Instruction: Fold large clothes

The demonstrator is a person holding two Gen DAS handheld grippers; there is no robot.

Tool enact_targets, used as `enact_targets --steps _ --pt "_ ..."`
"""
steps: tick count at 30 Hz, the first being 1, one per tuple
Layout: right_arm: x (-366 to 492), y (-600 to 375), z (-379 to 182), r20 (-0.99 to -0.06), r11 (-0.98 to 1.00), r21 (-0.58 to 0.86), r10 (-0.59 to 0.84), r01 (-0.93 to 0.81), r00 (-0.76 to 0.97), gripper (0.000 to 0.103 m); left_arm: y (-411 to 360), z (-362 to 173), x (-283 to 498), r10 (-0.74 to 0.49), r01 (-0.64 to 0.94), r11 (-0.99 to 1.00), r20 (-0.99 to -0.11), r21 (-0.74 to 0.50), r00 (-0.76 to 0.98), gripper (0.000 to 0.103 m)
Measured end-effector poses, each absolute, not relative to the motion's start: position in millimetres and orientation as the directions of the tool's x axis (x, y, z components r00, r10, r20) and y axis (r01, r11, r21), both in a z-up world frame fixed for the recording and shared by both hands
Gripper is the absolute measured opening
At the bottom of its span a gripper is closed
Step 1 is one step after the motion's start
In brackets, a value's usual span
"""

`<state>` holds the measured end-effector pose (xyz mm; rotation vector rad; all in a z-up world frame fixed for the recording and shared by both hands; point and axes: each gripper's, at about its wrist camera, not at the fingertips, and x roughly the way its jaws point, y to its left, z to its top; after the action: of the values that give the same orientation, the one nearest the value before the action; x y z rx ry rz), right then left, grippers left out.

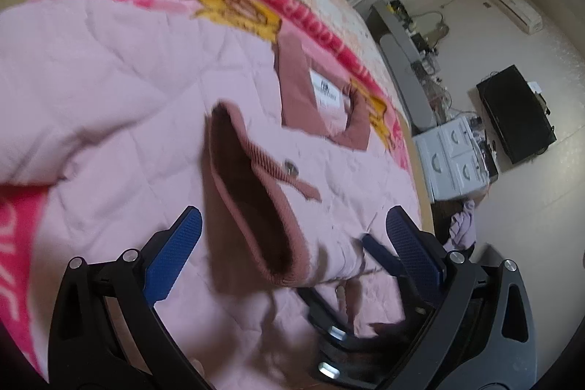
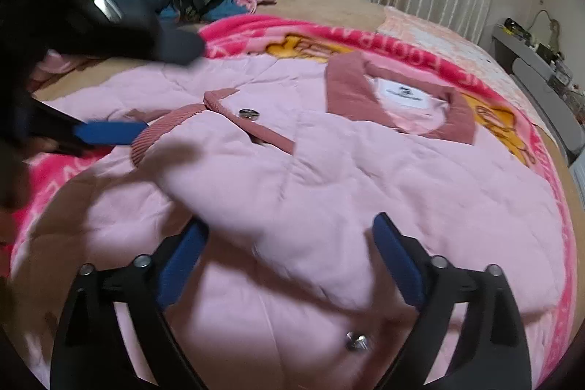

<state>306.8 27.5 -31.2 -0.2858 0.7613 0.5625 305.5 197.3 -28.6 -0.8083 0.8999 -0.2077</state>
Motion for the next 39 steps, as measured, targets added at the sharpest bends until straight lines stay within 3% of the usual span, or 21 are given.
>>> enact_targets --steps 4,11,13,14,17,18,27,39 --pt "301 -21 -15 -0.686 0.859 0.048 0.399 -0.509 0.609 0.094 187 -49 312 -0.525 -0.181 0.665 -0.626 -0.725 0.577 0.095" --pt "309 -97 -10 -0.677 0.937 0.096 0.308 -0.334 0.668 0.094 175 -65 314 -0.472 -0.203 0.720 -0.683 -0.664 0.557 0.093" --pt "308 -114 -10 -0.676 0.948 0.112 0.292 -0.298 0.676 0.094 170 -62 312 -0.433 -0.191 0.755 -0.695 -0.628 0.574 0.068" --pt "310 -124 -12 -0.676 0.955 0.119 0.279 -0.271 0.682 0.094 168 -61 312 -0.394 -0.192 0.786 -0.715 -0.588 0.578 0.044" --pt "310 -145 -14 -0.679 0.966 0.137 0.252 -0.218 0.689 0.094 164 -62 310 -0.382 -0.148 0.815 -0.711 -0.560 0.591 0.017" --pt "310 -152 -14 -0.680 0.970 0.145 0.242 -0.196 0.692 0.094 163 -60 310 -0.379 -0.135 0.821 -0.707 -0.554 0.598 0.013" --pt "320 -176 7 -0.644 0.971 0.173 0.237 -0.164 0.727 0.094 175 10 302 -0.254 -0.032 0.905 -0.599 -0.424 0.759 0.007" --pt "361 -163 1 -0.683 0.969 0.136 0.242 -0.205 0.689 0.093 188 -41 308 -0.192 -0.130 0.925 -0.736 -0.356 0.650 0.008"
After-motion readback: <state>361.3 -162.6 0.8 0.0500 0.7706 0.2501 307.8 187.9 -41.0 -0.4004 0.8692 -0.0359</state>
